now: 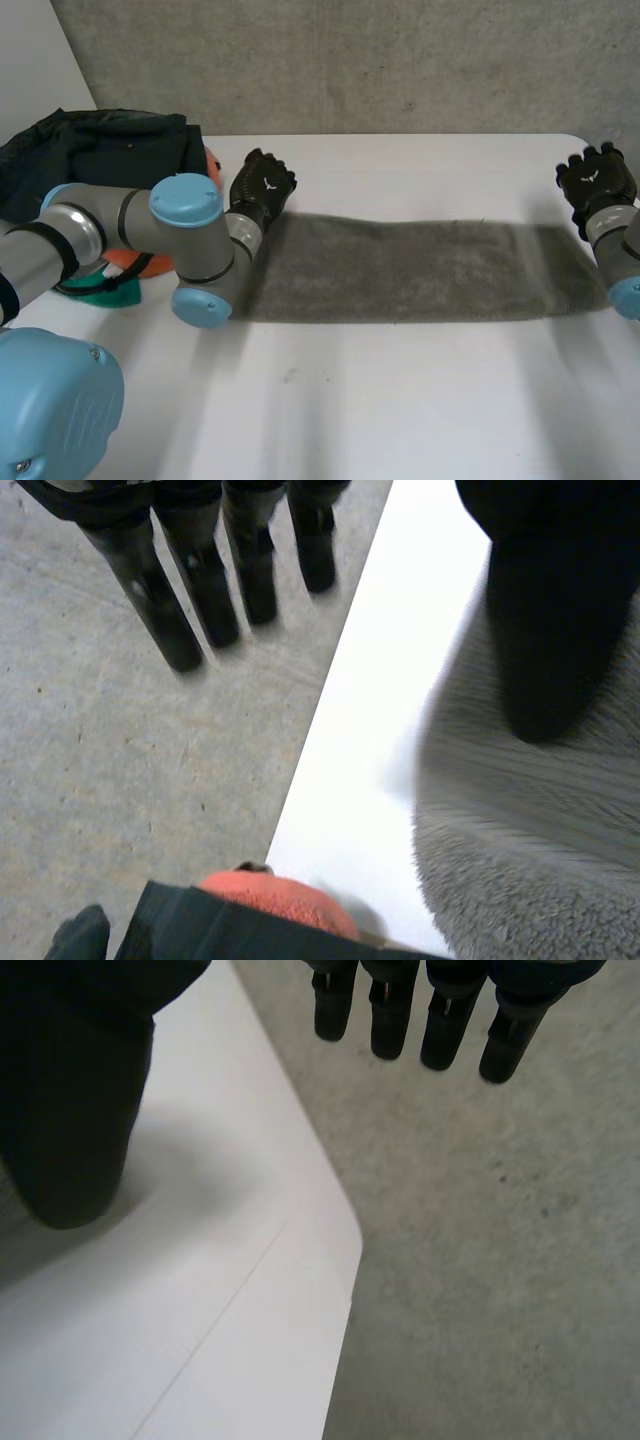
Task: Fold the laundry.
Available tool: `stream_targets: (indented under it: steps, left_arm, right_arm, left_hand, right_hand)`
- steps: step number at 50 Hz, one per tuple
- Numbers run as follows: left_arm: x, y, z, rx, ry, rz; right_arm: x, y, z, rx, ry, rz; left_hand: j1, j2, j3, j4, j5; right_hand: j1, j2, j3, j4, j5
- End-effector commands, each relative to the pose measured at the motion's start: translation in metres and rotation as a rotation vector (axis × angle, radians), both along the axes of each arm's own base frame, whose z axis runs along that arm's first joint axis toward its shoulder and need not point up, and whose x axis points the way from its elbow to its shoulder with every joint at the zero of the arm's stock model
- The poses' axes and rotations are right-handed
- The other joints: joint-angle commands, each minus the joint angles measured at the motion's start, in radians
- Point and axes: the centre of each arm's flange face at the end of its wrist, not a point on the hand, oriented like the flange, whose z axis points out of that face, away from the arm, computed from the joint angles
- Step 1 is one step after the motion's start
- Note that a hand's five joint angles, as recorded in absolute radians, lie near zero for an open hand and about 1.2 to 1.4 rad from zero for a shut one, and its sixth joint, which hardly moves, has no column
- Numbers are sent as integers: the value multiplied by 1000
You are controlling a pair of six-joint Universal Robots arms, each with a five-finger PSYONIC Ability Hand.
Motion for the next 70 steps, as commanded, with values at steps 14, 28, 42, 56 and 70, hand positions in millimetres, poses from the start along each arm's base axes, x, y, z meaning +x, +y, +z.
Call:
stream_targets:
  steps: [14,28,42,56,70]
  left_arm:
    - [19,59,42,107,114,85]
    - [25,71,43,181,204,87]
    - [35,83,70,152,230,86]
    - [58,102,82,188,283,113]
    - [69,114,73,215,290,123]
  right_arm:
    - [-43,86,13,493,-218,3]
    - [-52,76,-24,470,-225,8]
    - [-134,48,20,242,-132,-234]
    - [-12,57,65,-2,139,197]
    - [204,207,16,19,141,965]
  left_hand:
    - [-67,-179,-183,-173,-177]
    - [-67,-179,-183,-173,-177]
    - [-67,-179,-183,-173,-177]
    - [-67,-179,-183,-173,-177]
    - [-67,-179,-183,-173,-177]
  right_hand:
    - [44,53,45,39,40]
    - [299,308,299,293,294]
    - [1168,1177,1168,1162,1163]
    - [1168,1177,1168,1162,1163]
    - [1168,1177,1168,1162,1163]
